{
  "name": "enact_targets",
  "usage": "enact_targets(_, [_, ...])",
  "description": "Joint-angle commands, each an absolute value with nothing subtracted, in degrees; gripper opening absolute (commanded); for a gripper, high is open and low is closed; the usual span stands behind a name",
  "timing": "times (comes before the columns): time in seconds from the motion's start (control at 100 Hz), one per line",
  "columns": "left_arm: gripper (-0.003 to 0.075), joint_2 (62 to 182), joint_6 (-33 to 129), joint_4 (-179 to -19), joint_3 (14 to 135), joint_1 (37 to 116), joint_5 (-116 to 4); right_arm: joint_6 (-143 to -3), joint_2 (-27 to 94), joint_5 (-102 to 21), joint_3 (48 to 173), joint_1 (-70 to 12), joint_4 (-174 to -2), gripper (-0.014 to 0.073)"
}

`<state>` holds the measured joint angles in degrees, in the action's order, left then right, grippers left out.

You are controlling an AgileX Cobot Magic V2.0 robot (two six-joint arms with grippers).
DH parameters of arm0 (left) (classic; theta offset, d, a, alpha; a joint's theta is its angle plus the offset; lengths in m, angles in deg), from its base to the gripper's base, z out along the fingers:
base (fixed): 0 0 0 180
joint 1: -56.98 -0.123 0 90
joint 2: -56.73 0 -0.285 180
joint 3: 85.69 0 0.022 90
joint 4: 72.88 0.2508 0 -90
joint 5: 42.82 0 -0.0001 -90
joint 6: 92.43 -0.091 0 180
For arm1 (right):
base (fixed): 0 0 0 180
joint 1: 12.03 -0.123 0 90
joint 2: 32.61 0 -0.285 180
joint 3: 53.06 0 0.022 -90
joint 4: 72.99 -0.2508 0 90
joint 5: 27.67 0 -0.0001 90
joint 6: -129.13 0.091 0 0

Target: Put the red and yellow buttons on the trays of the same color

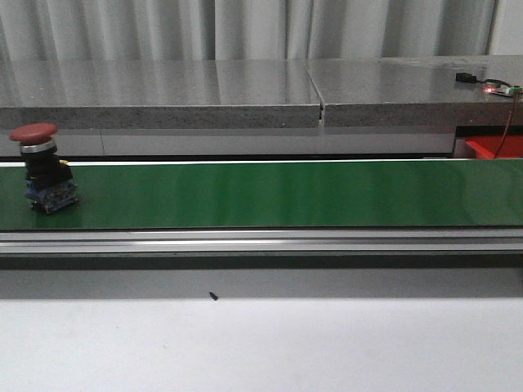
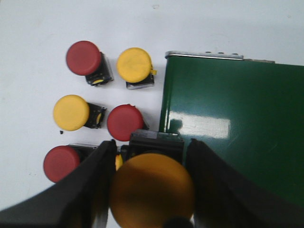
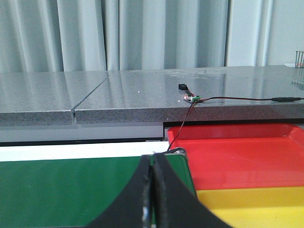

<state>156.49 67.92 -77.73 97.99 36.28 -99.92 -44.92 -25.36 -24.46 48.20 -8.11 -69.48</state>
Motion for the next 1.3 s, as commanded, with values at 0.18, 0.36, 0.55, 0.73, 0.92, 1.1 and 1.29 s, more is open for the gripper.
enact_targets(0.18, [0.0233,159.3,68.8,-78.4,99.8,39.5,-97.9,-45.2,-26.6,-19.7,49.0,-7.9,-69.1,-0.0062])
enact_targets(0.36, [0.0234,161.9,68.8,-79.6,99.8,40.5,-98.4,-45.2,-26.6,-19.7,49.0,-7.9,-69.1,-0.0062])
enact_targets(0.55, [0.0456,162.2,68.8,-79.7,99.8,40.5,-99.9,-45.2,-26.6,-19.7,49.0,-7.9,-69.1,-0.0062])
enact_targets(0.73, [0.0605,160.9,67.0,-83.8,99.8,41.4,-99.0,-45.2,-26.6,-19.7,49.0,-7.9,-69.1,-0.0062])
enact_targets(0.92, [0.0598,155.8,67.3,-84.7,99.8,44.8,-98.0,-45.2,-26.6,-19.7,49.0,-7.9,-69.1,-0.0062])
enact_targets(1.1, [0.0420,150.0,70.0,-85.1,99.8,50.3,-97.9,-45.2,-26.6,-19.7,49.0,-7.9,-69.1,-0.0062])
enact_targets(1.29, [-0.0010,145.2,70.8,-85.1,99.6,57.9,-98.2,-45.2,-26.6,-19.7,49.0,-7.9,-69.1,-0.0062])
